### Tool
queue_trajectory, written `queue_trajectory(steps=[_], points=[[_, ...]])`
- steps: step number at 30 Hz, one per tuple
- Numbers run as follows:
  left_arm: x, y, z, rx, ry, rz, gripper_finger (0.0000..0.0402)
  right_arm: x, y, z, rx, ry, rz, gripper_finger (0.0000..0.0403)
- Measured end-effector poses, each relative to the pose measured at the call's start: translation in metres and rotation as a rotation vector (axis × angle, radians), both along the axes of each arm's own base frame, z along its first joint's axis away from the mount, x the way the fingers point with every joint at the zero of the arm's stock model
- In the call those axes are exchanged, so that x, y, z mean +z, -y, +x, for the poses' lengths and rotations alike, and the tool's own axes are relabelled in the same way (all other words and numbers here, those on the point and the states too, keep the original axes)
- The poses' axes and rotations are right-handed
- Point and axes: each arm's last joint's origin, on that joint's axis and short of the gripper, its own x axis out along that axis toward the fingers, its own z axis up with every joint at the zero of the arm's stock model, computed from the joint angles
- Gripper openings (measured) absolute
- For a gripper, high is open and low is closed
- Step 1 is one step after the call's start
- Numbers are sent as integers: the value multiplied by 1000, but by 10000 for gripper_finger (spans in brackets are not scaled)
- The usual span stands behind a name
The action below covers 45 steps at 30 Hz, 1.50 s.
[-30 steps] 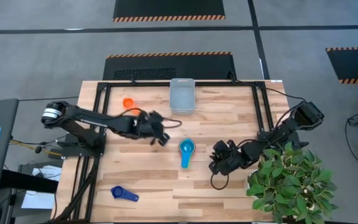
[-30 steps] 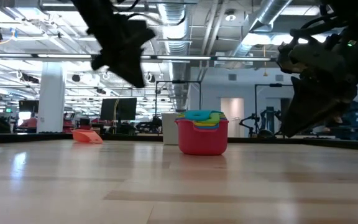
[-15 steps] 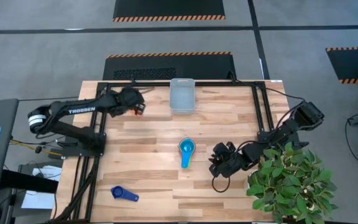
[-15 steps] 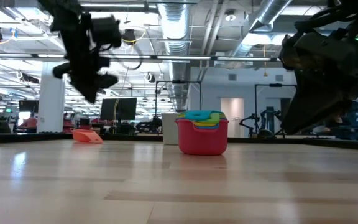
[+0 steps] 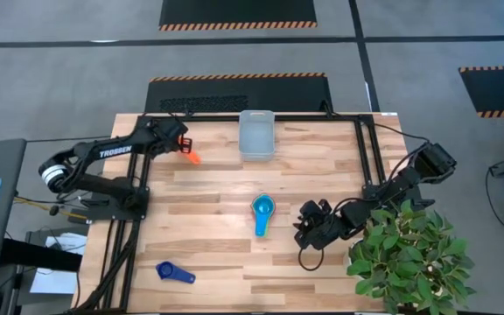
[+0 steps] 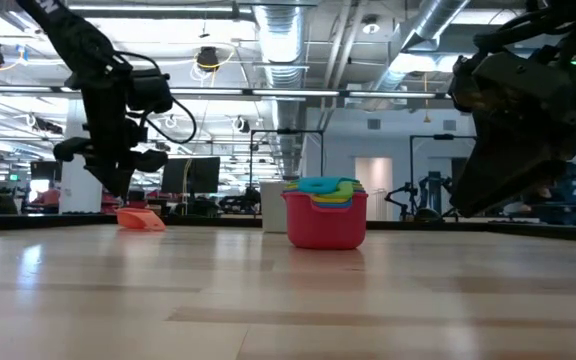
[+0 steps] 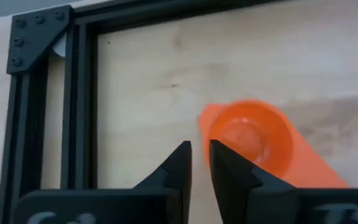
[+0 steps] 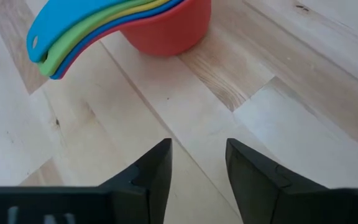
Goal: Nest measuring cups in basket
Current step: Stack the orange measuring cup on top of the blue measuring cup
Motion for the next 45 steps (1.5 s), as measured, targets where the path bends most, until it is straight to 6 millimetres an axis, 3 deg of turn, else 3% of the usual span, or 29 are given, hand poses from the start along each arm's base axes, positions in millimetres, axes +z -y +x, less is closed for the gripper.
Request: queue_trajectory(steps=[10,16,22,28,34,45], points=[[-2,-5,0,-23,32,-19,130,0,0,0,0,-3,-2,178],[-19,-9,3,1,-4,-91,138,0,0,0,0,-3,-2,177],[-34,-14,7,-32,-41,-129,104,0,0,0,1,-3,-3,182],[-30,-14,13,-147,-59,-124,13,-1,1,-1,0,-11,-7,178],[-9,8,33,-363,26,-50,6,-1,1,-1,-2,-13,-9,170],[33,75,74,-635,369,56,3,-1,9,3,-35,-12,-8,168]])
